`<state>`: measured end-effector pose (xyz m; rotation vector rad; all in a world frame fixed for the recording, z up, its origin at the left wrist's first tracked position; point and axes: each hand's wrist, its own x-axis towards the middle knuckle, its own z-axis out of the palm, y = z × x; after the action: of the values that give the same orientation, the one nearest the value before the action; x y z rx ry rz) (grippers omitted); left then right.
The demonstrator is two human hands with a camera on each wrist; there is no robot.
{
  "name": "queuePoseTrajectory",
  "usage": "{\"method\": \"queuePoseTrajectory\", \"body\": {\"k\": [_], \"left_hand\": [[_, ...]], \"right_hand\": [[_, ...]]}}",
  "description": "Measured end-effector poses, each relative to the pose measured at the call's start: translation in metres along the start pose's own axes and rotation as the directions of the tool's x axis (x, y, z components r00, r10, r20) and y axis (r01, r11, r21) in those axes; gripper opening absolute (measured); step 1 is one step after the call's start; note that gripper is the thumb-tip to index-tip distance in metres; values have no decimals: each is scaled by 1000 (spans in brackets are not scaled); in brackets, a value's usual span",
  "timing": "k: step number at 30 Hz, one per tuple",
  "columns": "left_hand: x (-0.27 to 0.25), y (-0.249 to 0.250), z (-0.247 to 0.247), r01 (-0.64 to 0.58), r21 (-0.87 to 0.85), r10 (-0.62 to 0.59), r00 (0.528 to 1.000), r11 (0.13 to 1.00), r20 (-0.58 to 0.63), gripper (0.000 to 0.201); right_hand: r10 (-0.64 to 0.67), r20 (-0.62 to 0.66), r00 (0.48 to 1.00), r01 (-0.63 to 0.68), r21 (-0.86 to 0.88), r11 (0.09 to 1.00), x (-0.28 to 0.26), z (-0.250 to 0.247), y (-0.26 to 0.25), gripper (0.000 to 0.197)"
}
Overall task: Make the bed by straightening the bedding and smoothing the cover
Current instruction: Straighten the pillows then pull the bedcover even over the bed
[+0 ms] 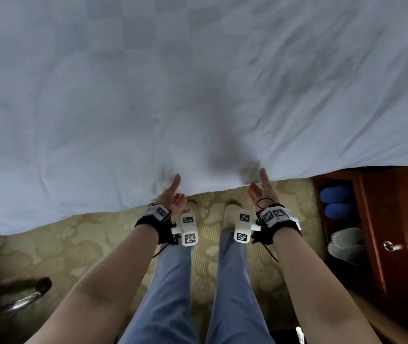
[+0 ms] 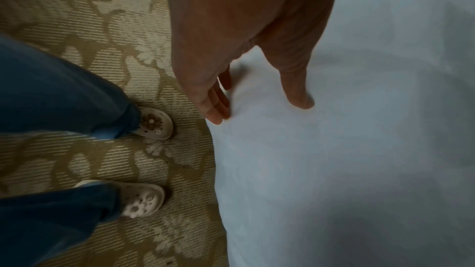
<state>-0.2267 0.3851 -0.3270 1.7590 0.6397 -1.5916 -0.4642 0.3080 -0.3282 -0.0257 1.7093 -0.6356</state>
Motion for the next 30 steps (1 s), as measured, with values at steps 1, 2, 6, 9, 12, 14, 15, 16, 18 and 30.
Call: {"method": "queuePoseTrajectory", "body": {"k": [1,2,6,9,12,14,15,16,18,30], "left_hand": [[10,-8,2,12,6,-12,1000,1000,3,119],[14,-16,5,24,16,-24,1000,1000,15,113],[28,-38,35,11,-190,-4,999,982,35,53],[40,-45,53,-46,-308,79,992,950,94,66],[51,-47,71,-63,-471,125,987,880,101,71],[55,-46,79,-72,-535,134,988,842,78,83],[58,-46,81,-73,-549,139,987,833,80,89],[62,-48,80,-69,-549,141,986,833,90,95],[59,-55,80,-53,-570,136,985,820,104,95],[17,-109,67,-55,-671,207,967,740,149,62]], "right_hand": [[-11,4,1000,11,-14,1000,10,-1,3,51],[-11,14,1000,11,-34,999,18,-3,6,51],[35,95,995,-17,-183,983,56,-12,10,59],[25,125,992,6,-241,971,78,-12,2,94],[47,66,997,-20,-365,931,100,-10,-14,66],[60,47,997,-34,-431,902,109,-9,-22,62],[75,53,996,-44,-445,894,113,-10,-24,70],[99,86,991,-53,-432,900,112,-10,-27,86],[115,148,982,-54,-365,929,106,-9,-26,119],[180,317,931,-208,54,977,92,-47,-7,93]]}}
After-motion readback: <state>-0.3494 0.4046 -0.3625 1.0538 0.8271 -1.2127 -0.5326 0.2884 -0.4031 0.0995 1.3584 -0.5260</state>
